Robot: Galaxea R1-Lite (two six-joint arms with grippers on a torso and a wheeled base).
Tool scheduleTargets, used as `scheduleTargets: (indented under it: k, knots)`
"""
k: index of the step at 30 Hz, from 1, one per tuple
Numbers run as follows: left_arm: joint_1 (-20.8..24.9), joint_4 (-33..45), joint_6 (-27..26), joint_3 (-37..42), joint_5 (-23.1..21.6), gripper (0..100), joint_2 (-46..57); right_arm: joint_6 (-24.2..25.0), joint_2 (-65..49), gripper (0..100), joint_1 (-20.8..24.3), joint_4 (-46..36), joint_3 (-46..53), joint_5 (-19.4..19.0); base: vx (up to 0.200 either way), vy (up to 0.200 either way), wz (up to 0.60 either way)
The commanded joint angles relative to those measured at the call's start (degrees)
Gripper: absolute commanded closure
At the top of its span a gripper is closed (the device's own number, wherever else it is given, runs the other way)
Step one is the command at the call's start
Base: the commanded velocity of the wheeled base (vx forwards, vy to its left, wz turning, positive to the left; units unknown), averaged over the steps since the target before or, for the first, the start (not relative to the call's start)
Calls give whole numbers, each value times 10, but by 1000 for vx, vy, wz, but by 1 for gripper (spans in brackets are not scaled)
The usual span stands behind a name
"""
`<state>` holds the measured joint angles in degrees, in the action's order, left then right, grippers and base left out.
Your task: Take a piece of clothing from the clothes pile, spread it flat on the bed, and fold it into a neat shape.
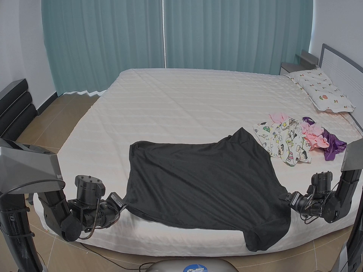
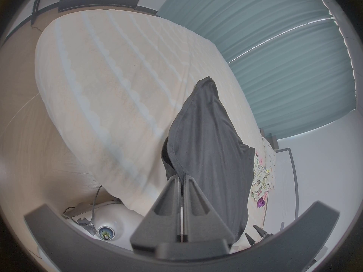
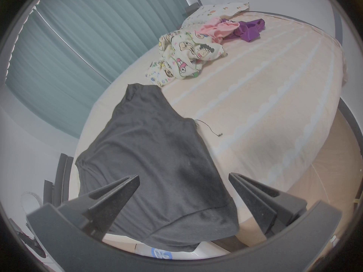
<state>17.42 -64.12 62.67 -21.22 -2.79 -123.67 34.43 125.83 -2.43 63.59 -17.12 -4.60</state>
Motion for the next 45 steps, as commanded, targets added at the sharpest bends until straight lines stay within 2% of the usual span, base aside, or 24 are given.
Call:
scheduleTargets:
  k: [1, 19, 20, 27, 33, 45]
  knots:
    - [-7, -19, 2, 1, 0, 100, -2, -27, 8, 0, -24, -19, -6, -10, 0, 0, 0]
    - [-7, -24, 2, -1, 0, 100, -3, -38, 82, 0, -25, -71, -106, -19, 0, 0, 0]
    - [-7, -24, 3, -1, 0, 100, -3, -38, 83, 100, -24, -71, -111, -19, 0, 0, 0]
    - [-7, -24, 2, -2, 0, 100, -4, -34, 86, 100, -28, -71, -134, -19, 0, 0, 0]
    - [-8, -24, 2, -3, 1, 100, -4, -1, 73, 100, -28, -71, -197, -23, 0, 0, 0]
    - [-20, -24, 3, -8, 1, 100, -5, -1, 80, 100, -17, -91, -311, -24, 0, 0, 0]
